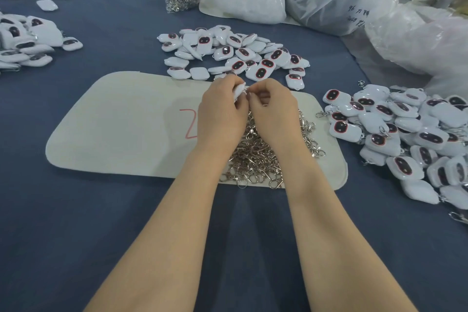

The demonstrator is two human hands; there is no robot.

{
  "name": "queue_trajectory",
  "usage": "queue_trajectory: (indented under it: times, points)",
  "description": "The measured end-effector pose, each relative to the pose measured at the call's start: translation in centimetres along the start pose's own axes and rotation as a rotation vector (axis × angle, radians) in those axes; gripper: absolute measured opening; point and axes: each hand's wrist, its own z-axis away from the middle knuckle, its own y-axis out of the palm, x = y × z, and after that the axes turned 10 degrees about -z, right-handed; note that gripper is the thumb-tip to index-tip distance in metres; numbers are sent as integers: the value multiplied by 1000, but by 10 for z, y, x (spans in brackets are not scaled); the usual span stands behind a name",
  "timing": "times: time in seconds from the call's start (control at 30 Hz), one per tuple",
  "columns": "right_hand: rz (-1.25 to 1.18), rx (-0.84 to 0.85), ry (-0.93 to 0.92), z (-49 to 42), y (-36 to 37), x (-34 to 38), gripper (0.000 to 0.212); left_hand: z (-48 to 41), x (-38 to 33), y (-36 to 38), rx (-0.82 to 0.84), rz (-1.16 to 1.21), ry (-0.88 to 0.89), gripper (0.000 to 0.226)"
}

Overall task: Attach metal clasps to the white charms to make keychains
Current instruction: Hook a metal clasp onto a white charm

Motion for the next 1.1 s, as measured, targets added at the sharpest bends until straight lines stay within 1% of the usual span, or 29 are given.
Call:
queue_trajectory:
  times: [0.1,0.23,0.4,0.53,0.6,0.67,0.77,0.9,1.0,1.1]
  points:
    - [7,12,15,-2,-1,-2,7,0,0,0,-22,34,-6,16]
    - [-38,7,30,-2,-1,-2,5,-2,-1,-2,-23,116,-58,16]
    - [-257,-4,91,0,-2,5,15,-4,-4,-4,-14,200,-100,13]
    - [-373,-2,104,0,-2,8,13,-6,-5,-6,-5,276,-127,9]
    - [-359,11,70,0,-3,7,16,-6,-4,-6,-1,252,-108,9]
    - [-286,17,22,0,-3,6,19,-4,-2,-4,-1,218,-87,10]
    - [-179,-2,-24,-2,-1,4,15,-5,0,-3,-22,209,-100,12]
    - [-133,-7,-4,-3,2,1,10,-6,-1,-3,-21,254,-153,12]
    - [-149,-22,28,-3,2,0,14,-6,-2,-3,1,280,-162,13]
    - [-155,-65,34,-4,2,-1,13,-6,-1,-1,28,275,-177,13]
